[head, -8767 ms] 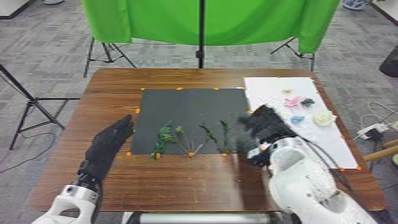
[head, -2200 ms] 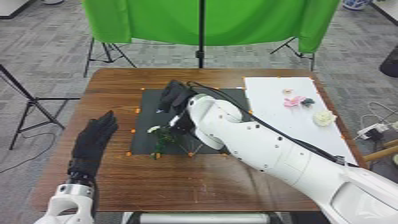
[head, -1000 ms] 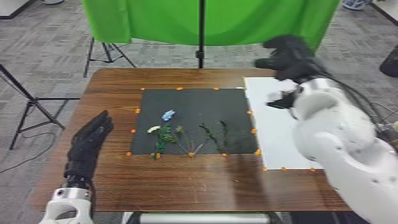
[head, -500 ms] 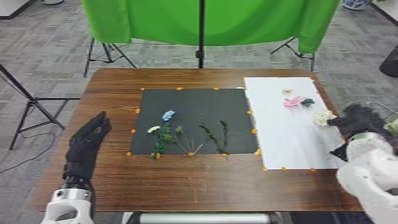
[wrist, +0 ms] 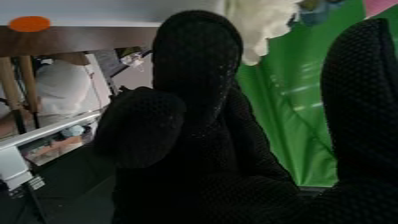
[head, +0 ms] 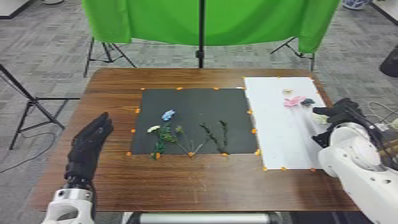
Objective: Arrange flowers
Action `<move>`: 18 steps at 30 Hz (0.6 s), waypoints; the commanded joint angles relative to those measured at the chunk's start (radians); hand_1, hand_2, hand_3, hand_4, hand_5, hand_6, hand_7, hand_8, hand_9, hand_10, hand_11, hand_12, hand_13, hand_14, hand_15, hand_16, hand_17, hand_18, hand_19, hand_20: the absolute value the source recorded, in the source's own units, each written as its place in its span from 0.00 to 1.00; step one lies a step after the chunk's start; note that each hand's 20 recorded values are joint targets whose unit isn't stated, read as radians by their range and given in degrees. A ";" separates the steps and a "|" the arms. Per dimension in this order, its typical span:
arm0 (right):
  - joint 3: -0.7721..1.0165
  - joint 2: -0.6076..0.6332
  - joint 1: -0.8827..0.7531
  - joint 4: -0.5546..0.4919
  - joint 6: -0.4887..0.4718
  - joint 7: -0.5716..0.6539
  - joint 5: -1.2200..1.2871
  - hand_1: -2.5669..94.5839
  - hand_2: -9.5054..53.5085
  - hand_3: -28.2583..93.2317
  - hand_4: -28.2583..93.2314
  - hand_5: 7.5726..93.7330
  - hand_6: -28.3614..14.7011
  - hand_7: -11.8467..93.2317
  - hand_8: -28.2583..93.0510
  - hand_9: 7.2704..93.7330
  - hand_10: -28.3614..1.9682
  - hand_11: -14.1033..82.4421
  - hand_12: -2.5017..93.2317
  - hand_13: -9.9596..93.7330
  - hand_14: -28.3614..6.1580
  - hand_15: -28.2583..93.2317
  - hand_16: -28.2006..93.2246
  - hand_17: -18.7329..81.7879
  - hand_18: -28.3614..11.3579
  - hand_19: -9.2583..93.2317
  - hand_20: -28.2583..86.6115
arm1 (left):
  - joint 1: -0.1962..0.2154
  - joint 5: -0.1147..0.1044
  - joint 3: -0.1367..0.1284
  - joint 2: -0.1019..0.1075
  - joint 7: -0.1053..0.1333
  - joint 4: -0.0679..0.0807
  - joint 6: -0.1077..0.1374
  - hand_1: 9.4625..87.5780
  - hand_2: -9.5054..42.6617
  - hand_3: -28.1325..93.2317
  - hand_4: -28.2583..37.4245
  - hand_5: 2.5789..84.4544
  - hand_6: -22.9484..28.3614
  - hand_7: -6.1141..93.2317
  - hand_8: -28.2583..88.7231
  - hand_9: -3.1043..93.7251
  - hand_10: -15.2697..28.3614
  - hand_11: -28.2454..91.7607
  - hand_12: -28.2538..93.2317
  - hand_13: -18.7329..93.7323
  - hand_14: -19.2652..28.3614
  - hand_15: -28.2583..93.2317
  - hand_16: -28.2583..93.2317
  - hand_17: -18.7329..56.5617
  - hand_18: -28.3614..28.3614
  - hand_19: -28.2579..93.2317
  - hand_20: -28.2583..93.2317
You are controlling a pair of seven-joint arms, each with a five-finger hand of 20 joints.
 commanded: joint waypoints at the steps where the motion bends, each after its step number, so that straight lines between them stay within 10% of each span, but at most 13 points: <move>1: -0.055 0.020 0.063 0.015 -0.107 0.047 -0.101 0.43 0.00 0.69 0.07 0.55 0.39 0.16 0.19 0.72 0.26 0.26 0.19 0.97 0.68 0.62 0.49 0.84 0.53 0.96 0.56 | 0.009 0.003 -0.001 -0.010 -0.012 -0.002 -0.006 0.29 0.00 0.76 0.17 0.43 0.53 0.14 0.20 0.40 0.60 0.30 0.33 0.41 0.71 0.30 0.27 0.24 0.72 0.25 0.37; 12: -0.152 0.058 0.135 0.060 -0.080 0.012 -0.162 0.58 0.00 0.69 0.08 0.71 0.55 0.23 0.22 0.90 0.45 0.35 0.25 1.00 0.73 0.63 0.50 0.87 0.55 0.98 0.57 | 0.012 0.004 -0.003 -0.010 -0.012 -0.006 -0.002 0.29 0.00 0.75 0.17 0.43 0.53 0.13 0.20 0.40 0.60 0.30 0.33 0.41 0.72 0.30 0.27 0.24 0.72 0.25 0.37; 18: -0.057 0.084 0.073 -0.109 -0.103 0.003 -0.187 0.70 0.00 0.63 0.12 0.85 0.59 0.27 0.35 0.98 0.56 0.37 0.35 1.00 0.77 0.68 0.48 0.89 0.55 1.00 0.58 | 0.018 -0.001 -0.007 -0.009 -0.012 -0.008 -0.001 0.29 0.00 0.75 0.17 0.43 0.53 0.13 0.20 0.40 0.60 0.30 0.33 0.40 0.71 0.29 0.27 0.24 0.72 0.24 0.37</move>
